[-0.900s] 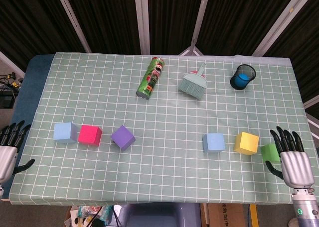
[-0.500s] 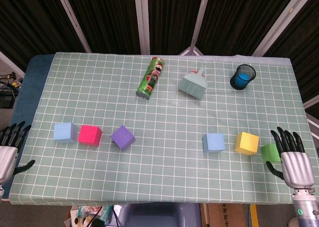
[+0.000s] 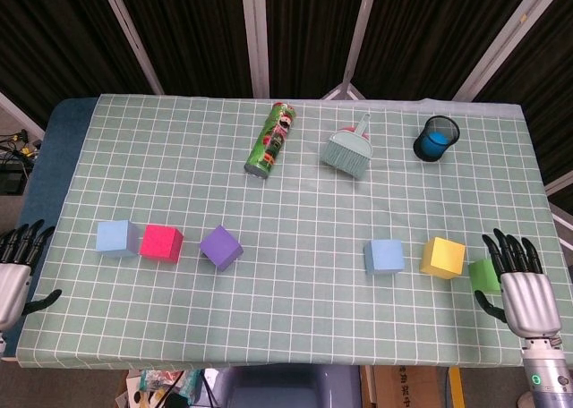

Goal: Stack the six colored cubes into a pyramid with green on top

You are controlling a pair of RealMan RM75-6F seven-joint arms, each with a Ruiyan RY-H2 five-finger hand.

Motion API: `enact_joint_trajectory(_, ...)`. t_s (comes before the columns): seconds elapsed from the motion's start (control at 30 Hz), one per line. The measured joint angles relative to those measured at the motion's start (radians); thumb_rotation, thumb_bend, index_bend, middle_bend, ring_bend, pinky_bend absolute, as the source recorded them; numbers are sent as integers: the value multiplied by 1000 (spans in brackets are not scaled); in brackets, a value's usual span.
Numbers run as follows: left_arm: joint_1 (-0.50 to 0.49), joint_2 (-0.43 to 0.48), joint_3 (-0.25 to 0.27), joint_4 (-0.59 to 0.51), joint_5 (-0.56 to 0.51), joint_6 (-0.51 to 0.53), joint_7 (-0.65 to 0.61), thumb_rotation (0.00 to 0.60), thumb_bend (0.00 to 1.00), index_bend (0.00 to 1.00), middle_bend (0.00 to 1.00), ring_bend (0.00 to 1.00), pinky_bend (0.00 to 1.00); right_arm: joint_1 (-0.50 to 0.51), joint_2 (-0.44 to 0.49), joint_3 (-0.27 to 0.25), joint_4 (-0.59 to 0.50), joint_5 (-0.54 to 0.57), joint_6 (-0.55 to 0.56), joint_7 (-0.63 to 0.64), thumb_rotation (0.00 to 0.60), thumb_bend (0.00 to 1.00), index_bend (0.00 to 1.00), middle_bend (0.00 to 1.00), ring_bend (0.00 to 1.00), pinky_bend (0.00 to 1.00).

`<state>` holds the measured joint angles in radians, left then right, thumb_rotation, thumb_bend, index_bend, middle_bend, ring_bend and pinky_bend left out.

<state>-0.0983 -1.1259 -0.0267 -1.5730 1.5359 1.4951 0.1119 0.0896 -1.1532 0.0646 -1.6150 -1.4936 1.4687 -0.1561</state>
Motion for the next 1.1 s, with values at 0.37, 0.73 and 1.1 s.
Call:
enact_joint_trajectory(0.37,-57,27,-3,-53,26,-72,30,600,8,0,0,0,66,-1,12,10,-11,39,-18,25,600,272,0,0,0,0)
enact_joint_trajectory(0.73,-204,49,-29,-156,21,-283,132,600,30,0,22,0,67,0,15,5,-19,38,-26,26,600,272,0,0,0,0)
enact_joint_trajectory(1.1,-387,-15,-98,-186,-125,-518,278,600,47,0,23,0,67,2,22,10,-30,71,-47,44,600,272,0,0,0,0)
